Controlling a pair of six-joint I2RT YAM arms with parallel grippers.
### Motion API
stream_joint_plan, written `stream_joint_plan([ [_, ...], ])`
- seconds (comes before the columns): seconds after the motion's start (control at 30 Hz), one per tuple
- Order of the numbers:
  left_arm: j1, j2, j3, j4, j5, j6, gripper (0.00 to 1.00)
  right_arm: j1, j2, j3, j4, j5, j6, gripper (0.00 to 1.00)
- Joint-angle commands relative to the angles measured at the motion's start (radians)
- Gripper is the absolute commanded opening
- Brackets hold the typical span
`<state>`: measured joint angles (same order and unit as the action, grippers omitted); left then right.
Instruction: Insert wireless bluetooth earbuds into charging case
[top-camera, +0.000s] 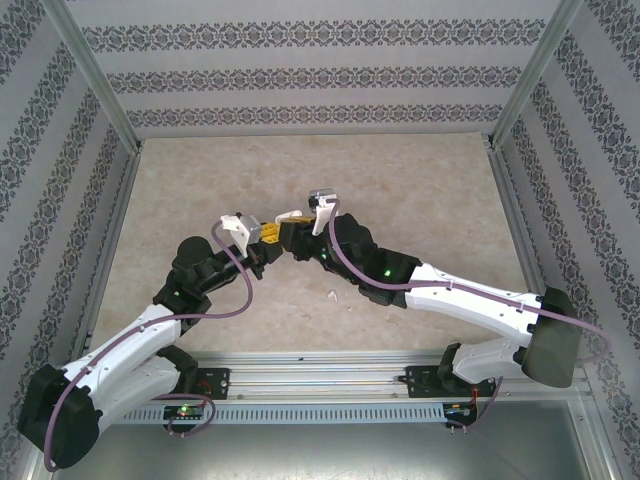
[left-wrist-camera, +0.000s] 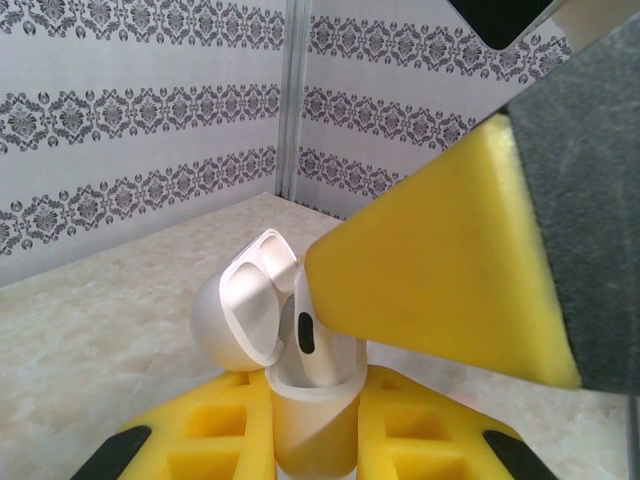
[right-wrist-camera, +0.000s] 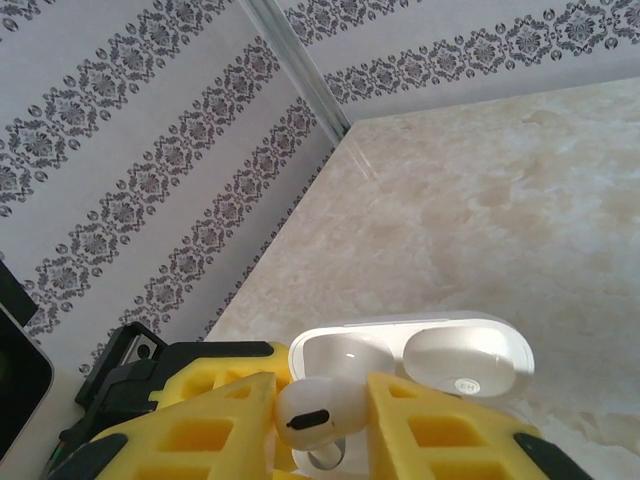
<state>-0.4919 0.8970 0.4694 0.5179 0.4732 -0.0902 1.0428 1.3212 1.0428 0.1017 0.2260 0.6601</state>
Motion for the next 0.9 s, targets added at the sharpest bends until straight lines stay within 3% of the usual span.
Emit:
stream_joint_plan([
  [0.0,-0.01,-0.01,0.019,0.107,-0.037,-0.013,0.0,-0.004,0.002,-0.017,-0.079,0.003,0.019,0.3],
  [0.23,-0.01,0.011,0.031,0.115,-0.057,-0.029,0.0,-0.017,0.011,0.034,-0.136,0.0,0.049,0.36],
  [0.3,-0.01,0.036,0.042,0.143,-0.039,-0.037,0.0,-0.04,0.008,0.057,-0.14,-0.058,0.057,0.38],
  [0.4,-0.01,0.07,0.098,0.083,-0.001,-0.002,0.0,-0.056,0.016,0.148,-0.286,-0.072,0.011,0.43],
  [0.6,-0.01,0.098,0.036,0.188,-0.047,-0.05,0.0,-0.095,0.006,0.133,-0.271,-0.092,0.077,0.52],
  [0.7,-0.008,0.111,0.012,0.213,-0.03,-0.018,0.0,-0.162,0.006,0.18,-0.314,-0.217,0.107,0.56],
  [0.8,-0.008,0.132,-0.014,0.285,-0.041,-0.005,0.0,-0.179,-0.011,0.271,-0.453,-0.193,0.056,0.57],
  [0.87,-0.007,0.147,-0.031,0.319,-0.014,0.001,0.0,-0.179,-0.05,0.239,-0.449,-0.163,0.056,0.57],
])
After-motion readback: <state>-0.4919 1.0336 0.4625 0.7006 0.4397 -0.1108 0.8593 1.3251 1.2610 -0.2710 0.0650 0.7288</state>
